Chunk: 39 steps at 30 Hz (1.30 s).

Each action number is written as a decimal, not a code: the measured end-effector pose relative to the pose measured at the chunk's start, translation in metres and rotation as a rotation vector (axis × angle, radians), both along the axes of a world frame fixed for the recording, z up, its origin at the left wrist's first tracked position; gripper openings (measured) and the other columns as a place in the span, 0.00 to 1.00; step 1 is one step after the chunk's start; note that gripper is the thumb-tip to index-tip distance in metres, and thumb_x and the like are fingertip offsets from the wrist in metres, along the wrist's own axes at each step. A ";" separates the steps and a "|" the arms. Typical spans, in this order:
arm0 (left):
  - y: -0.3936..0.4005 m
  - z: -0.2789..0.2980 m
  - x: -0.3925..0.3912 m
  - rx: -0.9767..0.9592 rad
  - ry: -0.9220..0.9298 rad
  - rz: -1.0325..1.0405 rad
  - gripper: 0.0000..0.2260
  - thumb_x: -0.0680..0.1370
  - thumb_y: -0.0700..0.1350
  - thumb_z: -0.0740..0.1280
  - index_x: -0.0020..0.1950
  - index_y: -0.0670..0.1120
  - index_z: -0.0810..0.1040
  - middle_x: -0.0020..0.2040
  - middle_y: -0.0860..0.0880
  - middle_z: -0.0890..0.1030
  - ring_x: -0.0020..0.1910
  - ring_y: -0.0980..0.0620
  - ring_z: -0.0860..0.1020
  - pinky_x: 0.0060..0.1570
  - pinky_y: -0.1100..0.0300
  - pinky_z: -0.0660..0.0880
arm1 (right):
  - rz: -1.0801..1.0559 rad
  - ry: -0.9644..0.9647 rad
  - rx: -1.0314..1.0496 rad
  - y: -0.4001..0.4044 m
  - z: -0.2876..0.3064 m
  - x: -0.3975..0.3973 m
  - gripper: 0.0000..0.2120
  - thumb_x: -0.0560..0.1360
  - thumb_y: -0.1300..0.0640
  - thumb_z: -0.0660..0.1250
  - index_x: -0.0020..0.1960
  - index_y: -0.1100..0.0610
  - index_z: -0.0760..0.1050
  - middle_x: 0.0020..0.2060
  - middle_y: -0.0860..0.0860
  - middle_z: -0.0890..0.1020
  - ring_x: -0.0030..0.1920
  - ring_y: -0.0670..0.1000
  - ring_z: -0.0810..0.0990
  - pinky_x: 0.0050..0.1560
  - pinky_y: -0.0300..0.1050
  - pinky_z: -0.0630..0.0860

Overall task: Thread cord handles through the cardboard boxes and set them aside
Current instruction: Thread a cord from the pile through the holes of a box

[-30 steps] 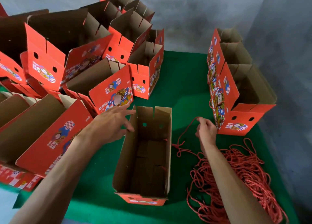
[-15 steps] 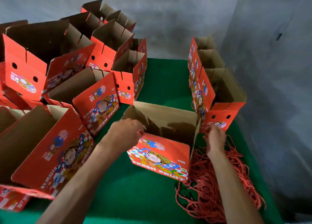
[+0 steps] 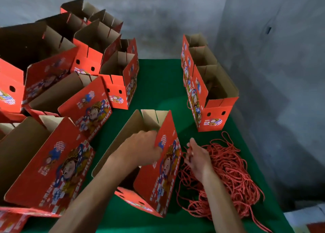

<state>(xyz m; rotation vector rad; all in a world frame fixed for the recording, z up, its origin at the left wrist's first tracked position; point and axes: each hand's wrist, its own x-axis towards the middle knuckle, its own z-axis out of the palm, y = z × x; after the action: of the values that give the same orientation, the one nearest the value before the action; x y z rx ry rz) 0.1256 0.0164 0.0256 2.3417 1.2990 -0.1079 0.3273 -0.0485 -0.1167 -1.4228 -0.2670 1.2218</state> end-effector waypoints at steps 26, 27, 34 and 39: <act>0.010 -0.035 0.027 -0.778 -0.512 0.306 0.24 0.71 0.63 0.60 0.58 0.50 0.81 0.48 0.49 0.88 0.45 0.51 0.87 0.49 0.56 0.79 | 0.023 -0.357 0.155 0.014 -0.035 -0.024 0.09 0.80 0.58 0.71 0.46 0.63 0.83 0.38 0.55 0.86 0.37 0.51 0.85 0.40 0.41 0.80; 0.009 -0.036 0.027 -0.775 -0.509 0.299 0.25 0.71 0.64 0.61 0.58 0.50 0.81 0.49 0.49 0.88 0.46 0.51 0.87 0.50 0.55 0.79 | 0.000 -0.358 0.140 0.015 -0.035 -0.026 0.09 0.80 0.58 0.71 0.46 0.63 0.83 0.36 0.53 0.86 0.36 0.50 0.84 0.38 0.39 0.80; 0.008 -0.040 0.039 -0.803 -0.523 0.411 0.29 0.81 0.71 0.49 0.54 0.54 0.81 0.52 0.47 0.87 0.52 0.48 0.86 0.45 0.57 0.79 | 0.074 -0.515 0.148 0.008 -0.024 -0.030 0.15 0.82 0.52 0.69 0.42 0.60 0.83 0.36 0.53 0.86 0.37 0.51 0.84 0.37 0.45 0.78; 0.009 -0.061 0.058 -0.570 -0.305 0.322 0.11 0.85 0.44 0.63 0.55 0.37 0.80 0.54 0.39 0.83 0.56 0.40 0.83 0.57 0.52 0.81 | 0.107 -0.675 0.128 0.003 -0.025 -0.029 0.16 0.83 0.48 0.67 0.42 0.56 0.84 0.37 0.49 0.84 0.37 0.47 0.83 0.37 0.42 0.77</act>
<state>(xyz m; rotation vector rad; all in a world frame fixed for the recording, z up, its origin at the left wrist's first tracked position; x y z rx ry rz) 0.1833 0.0258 -0.0355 1.5852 1.2676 -0.0128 0.2985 -0.0453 -0.1418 -1.6856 -0.8761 0.7525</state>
